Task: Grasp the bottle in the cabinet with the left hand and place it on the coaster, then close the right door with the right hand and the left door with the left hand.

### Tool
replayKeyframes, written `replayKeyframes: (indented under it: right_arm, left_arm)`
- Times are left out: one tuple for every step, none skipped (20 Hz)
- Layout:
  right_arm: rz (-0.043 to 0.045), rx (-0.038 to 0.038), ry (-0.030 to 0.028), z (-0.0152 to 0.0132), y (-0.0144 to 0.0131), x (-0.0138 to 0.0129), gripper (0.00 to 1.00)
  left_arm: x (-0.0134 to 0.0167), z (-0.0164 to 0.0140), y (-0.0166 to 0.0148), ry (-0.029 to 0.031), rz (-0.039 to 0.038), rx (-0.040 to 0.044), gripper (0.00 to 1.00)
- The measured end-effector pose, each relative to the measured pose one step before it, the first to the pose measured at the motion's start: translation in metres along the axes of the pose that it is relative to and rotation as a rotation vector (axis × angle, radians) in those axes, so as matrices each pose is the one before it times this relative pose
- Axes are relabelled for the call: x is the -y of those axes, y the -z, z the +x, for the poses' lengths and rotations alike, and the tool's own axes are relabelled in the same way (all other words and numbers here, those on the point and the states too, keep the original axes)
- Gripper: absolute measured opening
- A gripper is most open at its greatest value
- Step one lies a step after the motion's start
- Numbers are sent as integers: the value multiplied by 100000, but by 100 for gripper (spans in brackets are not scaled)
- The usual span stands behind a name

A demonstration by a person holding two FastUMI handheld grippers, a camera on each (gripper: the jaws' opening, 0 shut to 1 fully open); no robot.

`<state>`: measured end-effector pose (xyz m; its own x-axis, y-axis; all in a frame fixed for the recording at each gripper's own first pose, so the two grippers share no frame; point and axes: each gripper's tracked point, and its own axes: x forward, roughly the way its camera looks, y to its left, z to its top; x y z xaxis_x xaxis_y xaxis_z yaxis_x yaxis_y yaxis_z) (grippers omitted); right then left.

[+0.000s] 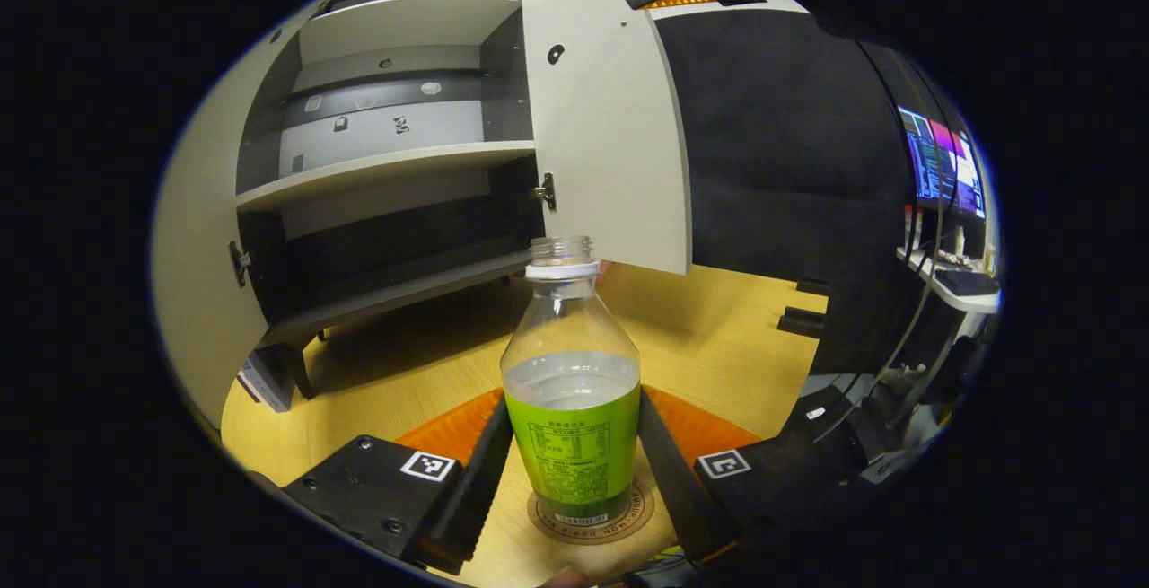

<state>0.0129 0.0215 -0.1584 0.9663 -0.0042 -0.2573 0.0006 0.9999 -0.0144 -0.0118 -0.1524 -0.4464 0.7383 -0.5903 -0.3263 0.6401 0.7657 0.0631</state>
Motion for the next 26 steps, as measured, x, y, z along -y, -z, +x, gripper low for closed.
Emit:
replayKeyframes:
  right_arm:
    - [-143, 424, 383, -96, -37, 268, 100]
    - [94, 197, 673, -138, -6, 412, 99]
    - [372, -10, 728, -156, 116, 416, 99]
    - [467, -5, 657, -149, 38, 429, 96]
    - [373, 22, 643, -193, 133, 458, 100]
    - [94, -129, 809, -213, 134, 437, 99]
    - [-70, 58, 915, -243, 130, 492, 99]
    - [-168, 382, 498, -255, -24, 345, 99]
    - [43, 648, -66, -316, -4, 196, 100]
    - [70, 707, -568, -344, 6, 104, 99]
    - [143, 899, -442, -326, 89, 185, 100]
    - [437, 446, -96, -174, 180, 228, 100]
    - [626, -117, -57, -269, 380, 252, 100]
    - [856, -608, 292, -236, 320, 286, 100]
    - [949, -425, 178, -391, 280, 282, 100]
    - [983, 366, -535, -420, -9, 116, 100]
    - [989, 1029, -1398, -383, -174, -75, 100]
    - [1056, 588, -1794, -370, -160, -151, 100]
    - [509, 516, -1427, -368, -67, -42, 99]
    - [-162, 582, -976, -369, -193, 30, 99]
    - [-358, 690, -643, -285, -175, 143, 99]
    - [-413, 727, -223, -242, -233, 256, 100]
    - [-339, 929, 72, -119, -276, 330, 99]
    - [-5, 900, -21, -95, -343, 416, 99]
    - [495, 887, -41, -41, -234, 385, 99]
    - [438, 834, 84, -21, -389, 531, 99]
  left_arm:
    - [-11, -138, -19, 344, 448, -538, 83]
    - [44, -25, -111, 615, 100, -545, 83]
    - [-23, -151, 27, 427, 325, -1827, 84]
    - [49, -218, 59, -33, 233, -650, 83]
    - [-72, -220, -88, -5, 361, -1145, 82]
    - [-218, -316, -135, -329, 429, -154, 84]
    - [-286, -148, -161, -506, -222, -908, 84]
    - [-155, -268, 72, -461, -619, -1185, 84]
    - [-250, -212, -139, -748, -756, -1208, 84]
    - [-43, -307, 16, -56, -1062, -1894, 84]
    - [-3, -318, -254, 210, -1202, -722, 84]
    - [-114, -294, -592, -171, -869, 501, 84]
    - [-114, -259, -865, -285, -777, 1296, 84]
    - [26, -220, -953, -77, -522, 1647, 84]
    - [-49, -160, -1142, -718, -139, 1696, 84]
    - [-212, -138, -1125, -1563, -606, 1969, 84]
    - [-69, -72, -1313, -1377, -1292, 2014, 84]
    - [243, -157, -1159, -392, -1542, 1380, 83]
    - [110, -173, -1295, -1050, -607, 1927, 84]
    - [-357, -91, -1433, -1999, -752, 1960, 84]
    - [-101, -140, -1371, -1280, -1083, 1174, 83]
    - [-29, -229, -1405, -1506, -636, 2040, 83]
    - [-294, -12, -1674, -1664, -209, 2305, 84]
    - [-316, 32, -1381, -1533, -381, 1278, 84]
    - [-240, -44, -1197, -1125, -730, 752, 83]
    - [-271, -79, -1242, -1442, -575, 919, 84]
